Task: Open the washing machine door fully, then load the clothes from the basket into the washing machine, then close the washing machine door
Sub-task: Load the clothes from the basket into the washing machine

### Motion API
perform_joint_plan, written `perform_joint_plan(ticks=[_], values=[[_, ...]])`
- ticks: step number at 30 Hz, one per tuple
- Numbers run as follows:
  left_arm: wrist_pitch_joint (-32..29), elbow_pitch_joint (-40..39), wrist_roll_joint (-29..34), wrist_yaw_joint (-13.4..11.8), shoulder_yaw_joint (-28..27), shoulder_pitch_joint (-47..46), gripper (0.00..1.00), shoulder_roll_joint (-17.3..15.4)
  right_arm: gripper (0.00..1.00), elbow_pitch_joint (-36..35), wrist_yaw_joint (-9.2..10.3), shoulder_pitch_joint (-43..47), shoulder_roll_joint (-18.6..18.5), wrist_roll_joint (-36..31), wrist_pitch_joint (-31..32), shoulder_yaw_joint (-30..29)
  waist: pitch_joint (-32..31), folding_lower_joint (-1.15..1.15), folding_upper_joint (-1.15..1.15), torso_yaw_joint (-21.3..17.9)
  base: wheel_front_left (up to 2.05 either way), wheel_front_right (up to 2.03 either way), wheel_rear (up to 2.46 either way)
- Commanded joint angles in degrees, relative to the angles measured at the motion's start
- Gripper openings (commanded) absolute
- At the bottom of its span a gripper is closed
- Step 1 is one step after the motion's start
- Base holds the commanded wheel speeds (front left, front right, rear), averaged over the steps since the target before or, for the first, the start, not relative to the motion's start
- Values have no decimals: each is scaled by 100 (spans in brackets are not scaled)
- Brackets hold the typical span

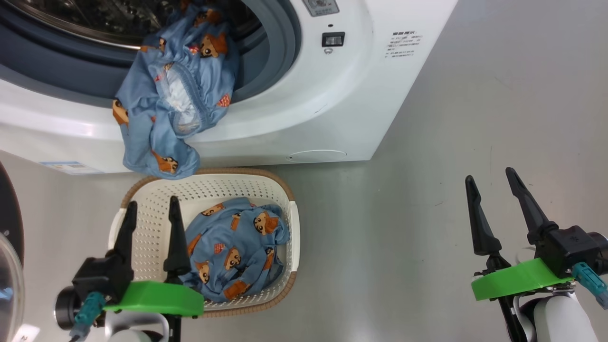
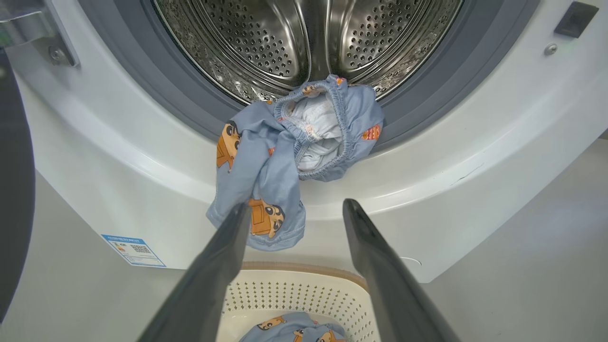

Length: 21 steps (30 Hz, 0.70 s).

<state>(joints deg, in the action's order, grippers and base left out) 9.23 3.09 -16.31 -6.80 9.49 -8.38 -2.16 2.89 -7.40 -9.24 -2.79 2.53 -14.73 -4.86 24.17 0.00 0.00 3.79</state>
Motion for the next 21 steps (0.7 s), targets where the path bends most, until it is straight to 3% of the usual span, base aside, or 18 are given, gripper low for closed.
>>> perform_joint_plan(ticks=[1,9,21], values=[[-40,-261,15,-59,-157,101,100,-161,100,-117,-9,80,-9,-32,-27,103,1,0,0,-4,0,0,0],[-271,-704,68,-148,-152,203,100,-290,100,-49,-9,56,-9,-5,-27,139,40,0,0,-34,0,0,0],[-292,-673,23,-182,-211,81,100,-387,100,-27,-9,7,-9,52,-27,157,199,0,0,-135,0,0,0]])
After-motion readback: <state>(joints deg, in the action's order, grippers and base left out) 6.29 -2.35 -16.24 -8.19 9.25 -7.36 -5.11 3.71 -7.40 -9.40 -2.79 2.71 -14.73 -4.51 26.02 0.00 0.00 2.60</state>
